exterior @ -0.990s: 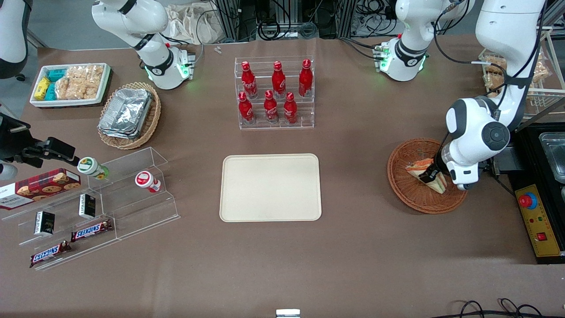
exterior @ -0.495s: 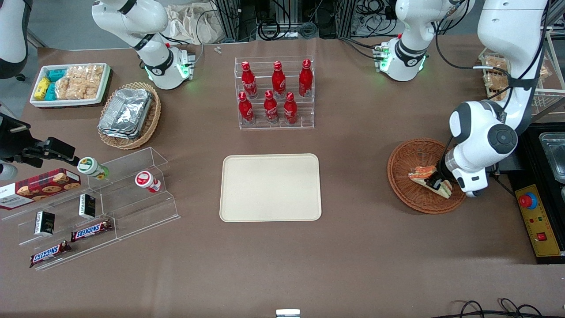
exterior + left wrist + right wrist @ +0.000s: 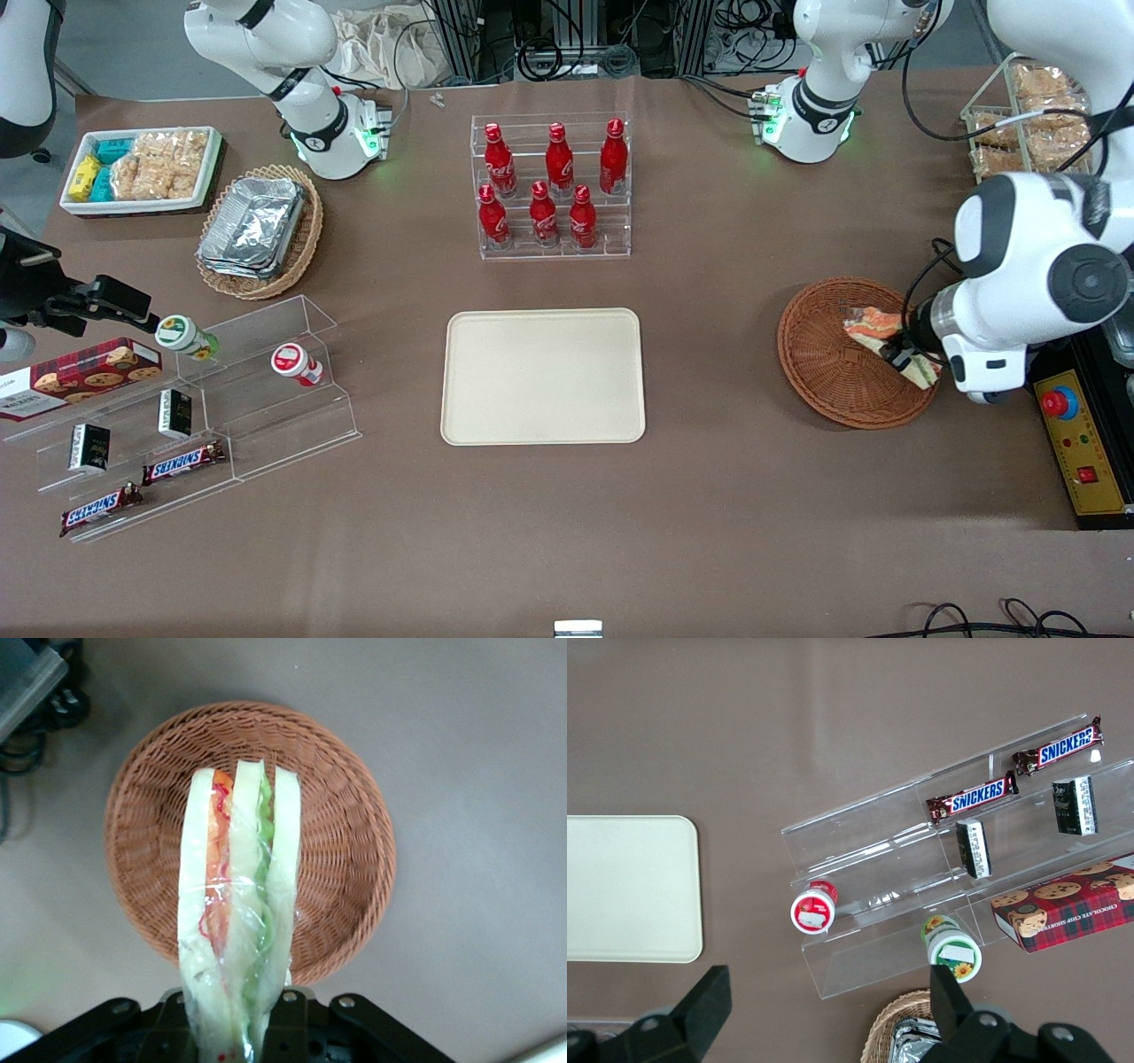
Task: Place sandwich from basket to tray
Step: 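Carry the held sandwich with the left gripper over to the cream tray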
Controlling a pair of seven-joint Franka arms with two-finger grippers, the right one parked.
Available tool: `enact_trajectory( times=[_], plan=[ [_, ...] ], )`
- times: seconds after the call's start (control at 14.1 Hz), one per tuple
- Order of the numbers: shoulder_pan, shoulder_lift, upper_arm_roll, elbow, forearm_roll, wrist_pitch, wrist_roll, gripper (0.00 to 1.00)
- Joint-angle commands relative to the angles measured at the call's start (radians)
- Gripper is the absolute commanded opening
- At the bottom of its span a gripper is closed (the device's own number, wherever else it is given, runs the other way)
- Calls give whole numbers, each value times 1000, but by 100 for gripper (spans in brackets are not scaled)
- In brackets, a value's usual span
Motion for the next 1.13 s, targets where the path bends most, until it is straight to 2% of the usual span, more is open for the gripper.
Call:
enact_trajectory(
  times=[0.0,0.07,0.28,0.49,0.92,1.06],
  plan=[
    [-2,13,-29,163,-23,-136,49,0],
    [-4,18,-47,207,-50,-149,96,0],
    [-5,36,-147,252,-63,-147,304,0],
    [-33,96,-258,248,-64,-105,303,0],
    [-267,333,-265,255,-63,171,287,0],
    [-307,433,-265,263,-40,297,235,0]
  ],
)
